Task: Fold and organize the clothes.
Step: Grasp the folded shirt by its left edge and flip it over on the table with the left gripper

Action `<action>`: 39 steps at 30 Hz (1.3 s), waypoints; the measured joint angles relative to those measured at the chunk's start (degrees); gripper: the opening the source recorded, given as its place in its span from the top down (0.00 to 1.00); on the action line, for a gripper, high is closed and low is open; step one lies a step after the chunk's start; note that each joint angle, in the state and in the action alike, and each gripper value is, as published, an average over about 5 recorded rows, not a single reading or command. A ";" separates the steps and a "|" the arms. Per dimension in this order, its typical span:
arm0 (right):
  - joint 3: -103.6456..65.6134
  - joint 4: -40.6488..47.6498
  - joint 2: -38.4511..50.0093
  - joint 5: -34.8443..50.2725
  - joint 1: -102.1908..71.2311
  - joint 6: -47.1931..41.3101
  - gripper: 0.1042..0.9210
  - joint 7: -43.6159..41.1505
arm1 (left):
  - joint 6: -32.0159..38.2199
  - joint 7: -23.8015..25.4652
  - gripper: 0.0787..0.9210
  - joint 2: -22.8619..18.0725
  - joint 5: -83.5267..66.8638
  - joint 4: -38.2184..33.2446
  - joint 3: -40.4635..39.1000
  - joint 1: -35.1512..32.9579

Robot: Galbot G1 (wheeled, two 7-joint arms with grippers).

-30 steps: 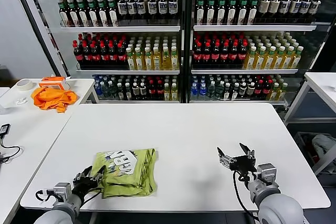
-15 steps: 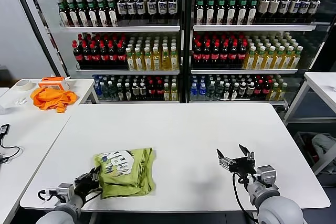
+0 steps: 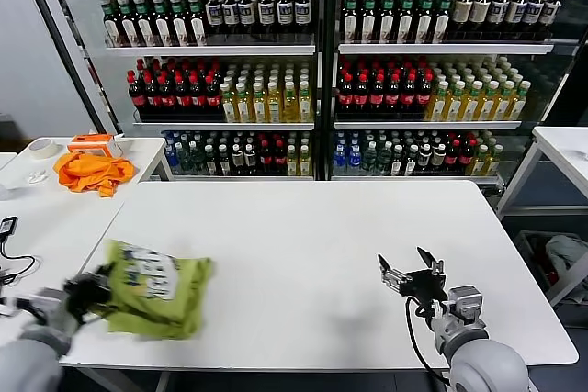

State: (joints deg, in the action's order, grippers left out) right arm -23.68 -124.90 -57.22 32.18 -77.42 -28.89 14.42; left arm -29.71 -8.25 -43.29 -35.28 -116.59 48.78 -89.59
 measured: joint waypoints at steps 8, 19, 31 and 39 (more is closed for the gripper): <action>-0.43 0.29 -0.22 -0.18 -0.52 0.06 0.12 0.16 | -1.46 -1.41 0.97 -0.24 -12.16 -7.45 2.27 -1.24; 0.23 -0.22 0.60 0.02 -0.52 -0.48 0.12 0.96 | -0.52 1.14 0.97 -12.70 -11.04 -13.94 -15.65 1.83; 0.14 -0.01 0.92 0.03 0.28 -0.70 0.12 1.33 | 1.16 0.85 0.96 -19.64 -10.36 -11.68 -26.75 8.16; 0.68 0.25 0.70 0.06 1.19 -0.94 0.12 1.26 | 3.47 1.67 0.71 -22.42 -11.18 -10.37 -30.36 10.99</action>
State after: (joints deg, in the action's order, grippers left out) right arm -23.00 -124.65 -56.52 32.23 -76.22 -29.84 15.69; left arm -26.24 -6.57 -65.71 -46.46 -126.96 18.42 -78.60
